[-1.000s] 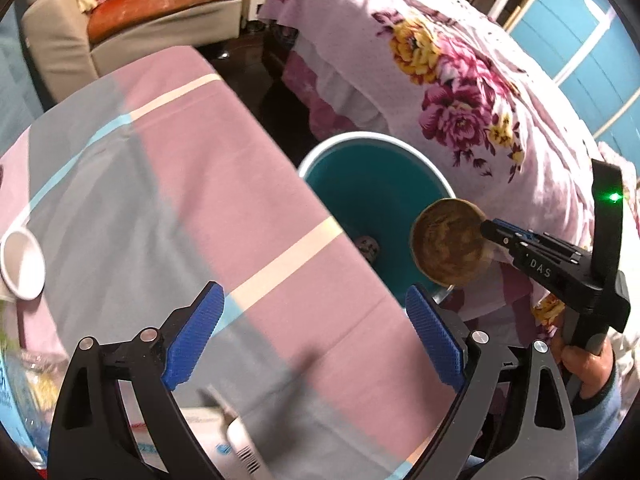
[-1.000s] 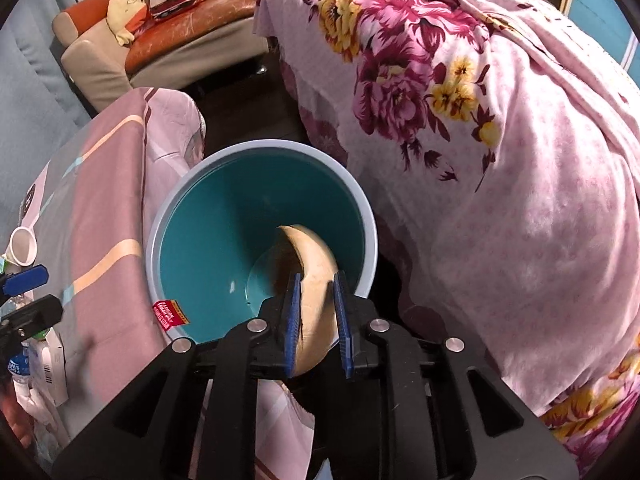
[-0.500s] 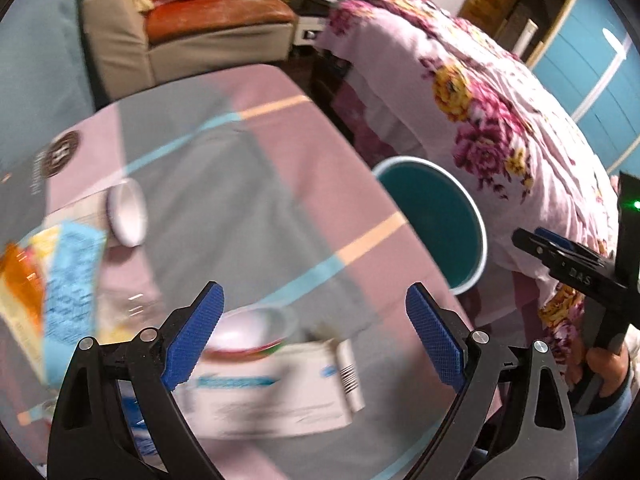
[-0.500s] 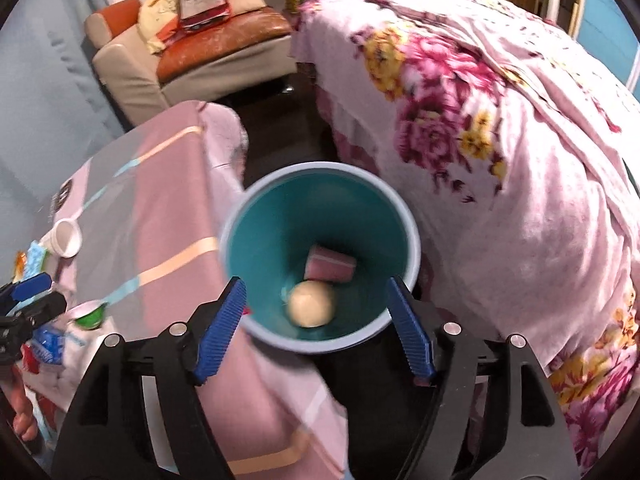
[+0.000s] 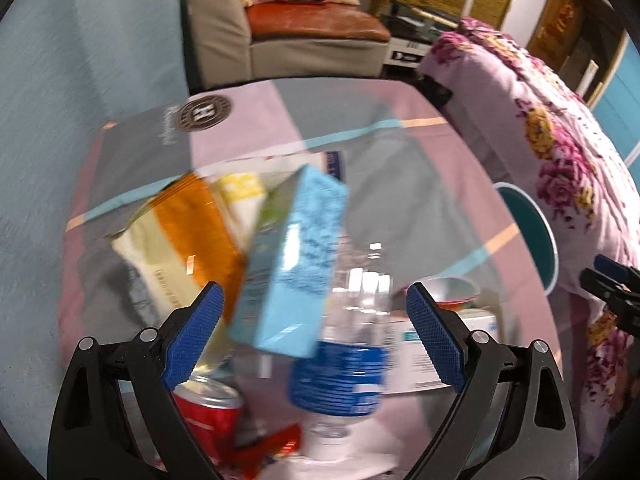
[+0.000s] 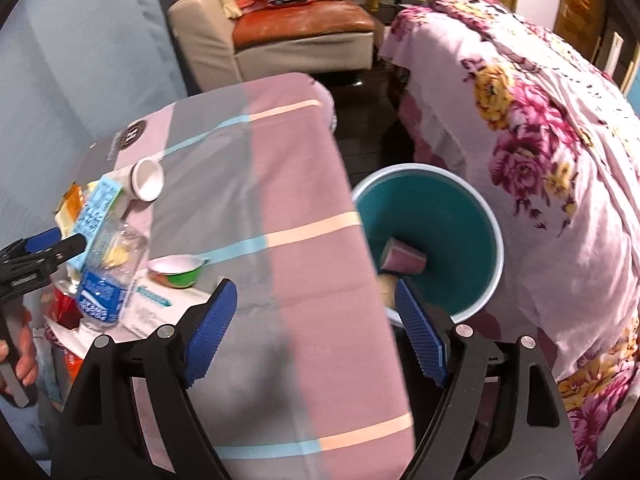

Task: Collect trash
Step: 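Return both tools to the table toward the milk carton and water bottle, then grasp the blue milk carton with left tool while right tool grasps the water bottle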

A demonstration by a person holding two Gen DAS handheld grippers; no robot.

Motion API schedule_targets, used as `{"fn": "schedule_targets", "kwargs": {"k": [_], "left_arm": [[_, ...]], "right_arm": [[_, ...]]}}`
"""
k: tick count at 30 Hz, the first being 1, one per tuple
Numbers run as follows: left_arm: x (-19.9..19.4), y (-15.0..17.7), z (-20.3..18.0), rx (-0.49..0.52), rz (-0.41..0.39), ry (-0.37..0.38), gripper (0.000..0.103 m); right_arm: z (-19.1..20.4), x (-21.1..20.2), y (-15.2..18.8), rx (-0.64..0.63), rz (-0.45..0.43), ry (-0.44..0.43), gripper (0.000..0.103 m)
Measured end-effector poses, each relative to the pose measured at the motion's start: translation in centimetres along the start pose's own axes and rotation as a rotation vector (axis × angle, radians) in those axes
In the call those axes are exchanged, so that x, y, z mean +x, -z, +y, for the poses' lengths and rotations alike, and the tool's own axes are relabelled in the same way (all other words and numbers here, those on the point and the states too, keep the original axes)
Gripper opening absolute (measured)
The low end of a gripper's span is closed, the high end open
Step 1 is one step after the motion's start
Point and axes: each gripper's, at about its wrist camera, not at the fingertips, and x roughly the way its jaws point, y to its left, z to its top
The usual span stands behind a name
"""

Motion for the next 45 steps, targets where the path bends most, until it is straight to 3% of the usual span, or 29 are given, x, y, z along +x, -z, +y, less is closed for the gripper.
{"fn": "schedule_targets", "kwargs": {"k": [11,17,19,21,26,31,36,43,45], "left_arm": [[2.4,-0.2,1.9,0.002,0.047,-0.021,0.092],[2.9,-0.6,2.7,-0.017,0.052,0.017,0.092],[2.8,-0.4,3.3,-0.035,0.049,0.052,0.082],[2.5,-0.3,4.1,-0.057,0.048,0.072,0.066],[1.6,0.1,5.7,-0.092,0.024,0.062,0.052],[1.1,0.6,7.4,-0.132,0.012,0.094,0.051],[2.1,0.7,7.2,-0.099,0.025,0.071,0.054],[4.0,0.2,5.9,-0.033,0.041,0.058,0.059],[4.1,0.1,6.1,-0.044,0.044,0.098,0.052]], "right_arm": [[4.4,1.6,-0.6,-0.058,0.050,-0.031,0.077],[6.1,2.5,-0.9,-0.083,0.084,-0.045,0.077],[6.8,2.6,-1.0,-0.098,0.089,-0.049,0.077],[7.3,2.7,-1.1,-0.109,0.093,-0.053,0.077],[9.1,3.2,-1.3,-0.125,0.118,-0.092,0.077],[12.1,3.8,-1.5,-0.162,0.156,-0.150,0.077],[14.4,4.1,-1.5,-0.198,0.162,-0.167,0.077],[14.1,4.4,-1.4,-0.164,0.175,-0.159,0.077],[14.1,4.6,-1.3,-0.155,0.186,-0.161,0.077]]}}
